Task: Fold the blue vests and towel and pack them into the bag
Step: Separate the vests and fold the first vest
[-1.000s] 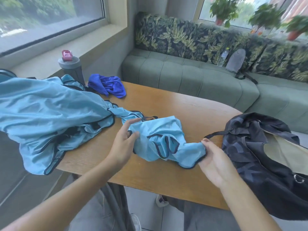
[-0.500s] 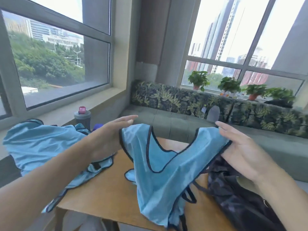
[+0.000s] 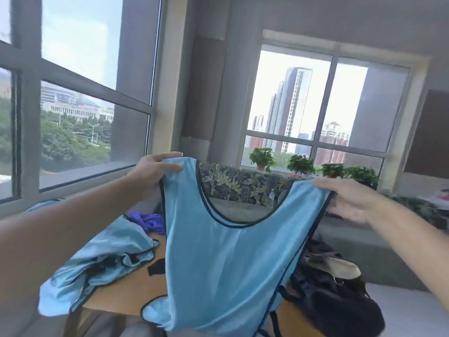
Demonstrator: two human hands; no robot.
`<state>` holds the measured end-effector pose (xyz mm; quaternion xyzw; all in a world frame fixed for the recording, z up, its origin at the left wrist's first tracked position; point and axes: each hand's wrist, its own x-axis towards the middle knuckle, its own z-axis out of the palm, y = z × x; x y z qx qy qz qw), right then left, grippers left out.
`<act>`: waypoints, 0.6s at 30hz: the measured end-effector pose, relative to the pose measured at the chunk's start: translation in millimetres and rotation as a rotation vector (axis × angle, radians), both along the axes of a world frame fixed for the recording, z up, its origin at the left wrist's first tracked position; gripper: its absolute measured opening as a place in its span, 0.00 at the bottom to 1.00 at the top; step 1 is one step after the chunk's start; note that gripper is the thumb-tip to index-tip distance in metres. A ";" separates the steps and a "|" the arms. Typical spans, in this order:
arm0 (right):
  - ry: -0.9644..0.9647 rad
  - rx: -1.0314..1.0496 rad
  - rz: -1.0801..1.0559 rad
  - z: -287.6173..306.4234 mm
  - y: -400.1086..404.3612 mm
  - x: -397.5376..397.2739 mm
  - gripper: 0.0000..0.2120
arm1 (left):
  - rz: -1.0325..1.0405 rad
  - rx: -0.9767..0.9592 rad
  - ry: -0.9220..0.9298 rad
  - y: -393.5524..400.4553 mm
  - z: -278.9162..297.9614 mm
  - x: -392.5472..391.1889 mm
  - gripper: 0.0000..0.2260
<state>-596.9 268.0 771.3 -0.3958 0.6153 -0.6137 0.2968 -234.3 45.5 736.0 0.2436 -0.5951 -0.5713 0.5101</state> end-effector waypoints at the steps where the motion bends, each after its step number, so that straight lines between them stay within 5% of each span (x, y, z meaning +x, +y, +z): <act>1: 0.034 -0.048 0.013 11.6 10.2 1.7 0.20 | 0.010 -0.027 0.013 2.7 11.6 4.5 0.18; 7: 0.223 -0.210 0.061 90.4 69.5 -2.7 0.34 | 0.027 -0.181 0.040 8.7 90.6 30.9 0.15; 13: 0.442 -0.076 0.013 117.4 98.3 -12.4 0.20 | 0.276 -0.330 -0.269 25.5 115.0 36.4 0.06; 18: 0.541 -0.027 -0.037 123.9 109.9 -15.1 0.17 | 0.336 -0.380 -0.273 41.7 133.1 30.4 0.09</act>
